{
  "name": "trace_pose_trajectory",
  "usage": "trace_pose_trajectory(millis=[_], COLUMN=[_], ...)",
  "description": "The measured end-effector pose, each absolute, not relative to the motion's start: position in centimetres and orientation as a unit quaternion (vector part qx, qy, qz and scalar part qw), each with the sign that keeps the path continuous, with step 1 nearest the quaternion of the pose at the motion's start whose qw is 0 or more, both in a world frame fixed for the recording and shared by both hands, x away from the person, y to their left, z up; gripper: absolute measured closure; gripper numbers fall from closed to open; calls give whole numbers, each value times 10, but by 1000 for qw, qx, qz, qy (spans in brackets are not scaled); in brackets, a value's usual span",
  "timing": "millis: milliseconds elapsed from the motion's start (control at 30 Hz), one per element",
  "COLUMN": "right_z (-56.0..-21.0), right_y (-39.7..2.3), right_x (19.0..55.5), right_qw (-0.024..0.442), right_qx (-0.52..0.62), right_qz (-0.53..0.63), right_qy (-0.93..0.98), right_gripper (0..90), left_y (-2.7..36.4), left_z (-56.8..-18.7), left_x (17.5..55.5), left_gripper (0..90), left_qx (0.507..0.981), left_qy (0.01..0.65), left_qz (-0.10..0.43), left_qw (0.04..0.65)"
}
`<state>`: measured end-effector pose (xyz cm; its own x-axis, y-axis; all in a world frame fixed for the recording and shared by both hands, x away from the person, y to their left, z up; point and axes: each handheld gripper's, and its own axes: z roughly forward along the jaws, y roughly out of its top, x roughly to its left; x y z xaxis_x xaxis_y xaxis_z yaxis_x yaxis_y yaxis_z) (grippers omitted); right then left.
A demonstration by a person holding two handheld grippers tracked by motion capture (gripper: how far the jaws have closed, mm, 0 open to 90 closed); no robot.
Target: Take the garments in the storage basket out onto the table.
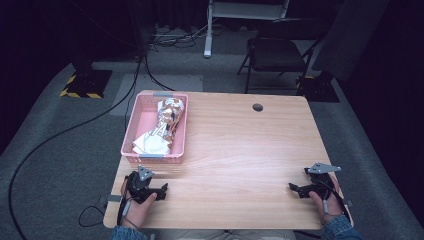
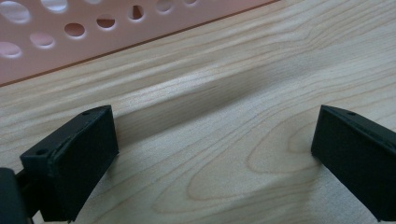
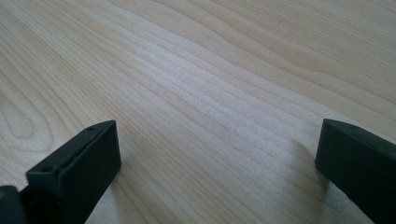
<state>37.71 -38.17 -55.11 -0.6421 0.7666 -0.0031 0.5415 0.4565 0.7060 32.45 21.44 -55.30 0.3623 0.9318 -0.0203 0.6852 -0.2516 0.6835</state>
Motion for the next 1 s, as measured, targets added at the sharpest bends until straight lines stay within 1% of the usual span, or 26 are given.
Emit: trace_pose_trajectory(millis=[1000], right_z=[-551], right_y=[-382], right_x=[377], right_qw=[164], right_qx=[392], right_qz=[345], right_qy=[837], right_gripper=[0], left_y=[214], left_z=[-553], left_x=[325], left_gripper=[0], left_qx=[764], left_qy=[532], left_qz=[200], left_qw=[307])
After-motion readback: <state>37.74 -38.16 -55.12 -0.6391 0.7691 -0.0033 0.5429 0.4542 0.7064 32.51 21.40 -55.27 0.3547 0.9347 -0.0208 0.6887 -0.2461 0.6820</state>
